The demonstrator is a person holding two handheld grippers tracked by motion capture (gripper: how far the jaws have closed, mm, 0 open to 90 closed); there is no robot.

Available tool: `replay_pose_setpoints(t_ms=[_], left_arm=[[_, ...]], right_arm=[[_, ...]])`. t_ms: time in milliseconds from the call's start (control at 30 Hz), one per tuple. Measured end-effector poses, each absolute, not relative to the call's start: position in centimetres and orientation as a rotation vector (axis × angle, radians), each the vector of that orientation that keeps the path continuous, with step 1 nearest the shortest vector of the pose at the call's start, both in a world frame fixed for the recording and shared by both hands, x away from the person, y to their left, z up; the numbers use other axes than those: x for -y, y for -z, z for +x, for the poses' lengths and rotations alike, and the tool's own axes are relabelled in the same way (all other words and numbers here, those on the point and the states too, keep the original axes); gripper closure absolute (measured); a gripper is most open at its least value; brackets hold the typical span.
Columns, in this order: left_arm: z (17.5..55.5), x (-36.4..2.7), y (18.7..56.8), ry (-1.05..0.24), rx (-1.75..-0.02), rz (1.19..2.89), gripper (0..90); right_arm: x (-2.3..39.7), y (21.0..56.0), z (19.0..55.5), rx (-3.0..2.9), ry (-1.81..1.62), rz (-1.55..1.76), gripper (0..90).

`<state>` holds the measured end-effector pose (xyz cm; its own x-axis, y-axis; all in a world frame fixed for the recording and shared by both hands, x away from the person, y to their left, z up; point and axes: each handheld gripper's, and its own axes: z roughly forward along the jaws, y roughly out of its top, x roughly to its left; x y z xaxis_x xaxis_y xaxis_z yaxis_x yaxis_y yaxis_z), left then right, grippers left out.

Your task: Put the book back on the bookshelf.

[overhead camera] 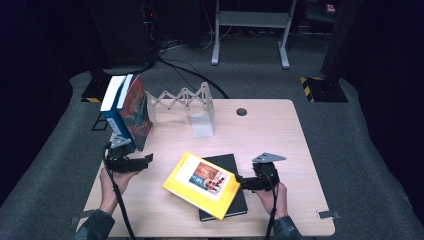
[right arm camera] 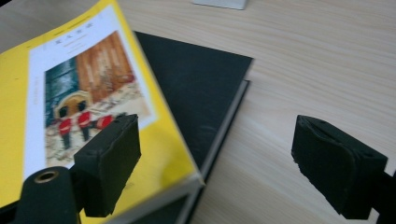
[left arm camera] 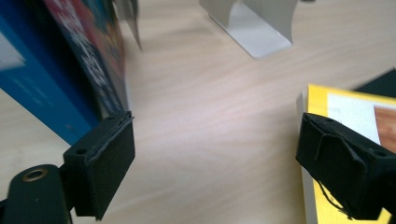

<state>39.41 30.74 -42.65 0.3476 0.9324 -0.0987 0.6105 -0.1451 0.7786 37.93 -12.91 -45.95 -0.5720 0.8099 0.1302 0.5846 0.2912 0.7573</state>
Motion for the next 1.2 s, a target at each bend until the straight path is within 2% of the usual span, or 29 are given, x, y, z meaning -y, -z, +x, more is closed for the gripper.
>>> replay_pose_setpoints(t_ms=[100, 267, 333, 367, 467, 933, 1200], left_arm=[[38.9, -29.9, 44.6, -0.505, -1.348, 1.892, 10.7], [38.1, -29.2, 47.0, -0.432, -1.356, 1.907, 10.4], [37.8, -29.0, 47.6, -0.399, -1.354, 1.908, 10.2], [37.6, -28.8, 47.9, -0.391, -1.351, 1.907, 9.9], [36.8, -28.1, 48.4, -0.353, -1.325, 1.921, 9.6], [34.9, -26.1, 49.9, -0.315, -1.272, 2.022, 8.4], [36.7, -25.6, 50.0, -0.287, -1.33, 1.949, 8.9]], right_arm=[[10.1, 45.7, 38.2, -2.36, -1.139, 1.198, 19.8], [8.5, 46.1, 38.6, -2.412, -1.12, 1.174, 27.4], [7.9, 46.6, 38.9, -2.455, -1.099, 1.16, 33.7], [7.6, 47.0, 38.9, -2.473, -1.076, 1.167, 40.7], [7.8, 47.2, 38.8, -2.478, -1.116, 1.175, 44.8], [8.7, 47.7, 38.2, -2.43, -1.157, 1.245, 49.0], [8.8, 47.6, 37.2, -2.39, -1.146, 1.293, 51.3]])
